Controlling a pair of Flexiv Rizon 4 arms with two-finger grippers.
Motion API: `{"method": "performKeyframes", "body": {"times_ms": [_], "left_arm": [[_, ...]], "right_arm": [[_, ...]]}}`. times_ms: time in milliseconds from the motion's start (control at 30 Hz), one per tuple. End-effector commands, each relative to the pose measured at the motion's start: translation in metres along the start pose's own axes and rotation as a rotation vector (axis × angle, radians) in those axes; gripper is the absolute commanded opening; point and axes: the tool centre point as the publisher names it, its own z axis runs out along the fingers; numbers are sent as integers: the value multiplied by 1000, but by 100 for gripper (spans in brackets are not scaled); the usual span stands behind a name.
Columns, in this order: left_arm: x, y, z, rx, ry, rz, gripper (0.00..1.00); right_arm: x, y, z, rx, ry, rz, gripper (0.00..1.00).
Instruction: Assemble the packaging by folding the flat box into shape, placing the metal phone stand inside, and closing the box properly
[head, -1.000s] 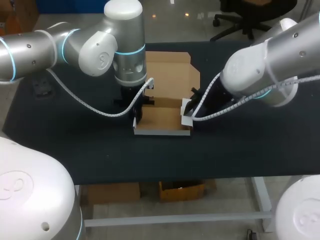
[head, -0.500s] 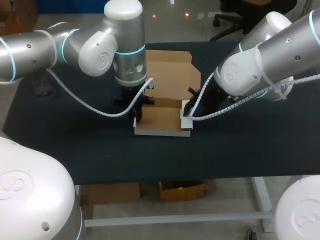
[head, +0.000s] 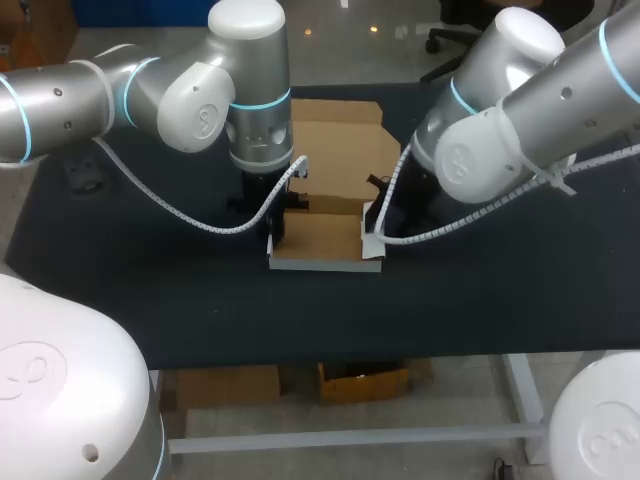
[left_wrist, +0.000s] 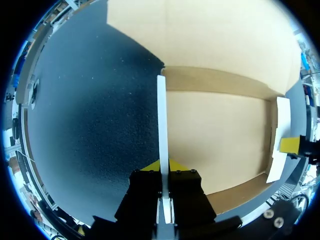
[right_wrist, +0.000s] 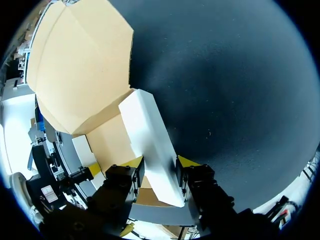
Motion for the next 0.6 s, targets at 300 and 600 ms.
{"method": "performKeyframes", "body": {"times_ms": [300,600], "left_arm": [[1,1,-1,1,-5,0,0],[1,1,-1,1,-5,0,0]], "right_arm": [[3,5,8,-32,-25,-156,39],[6,9,9,-15,-62,-259,38]]}}
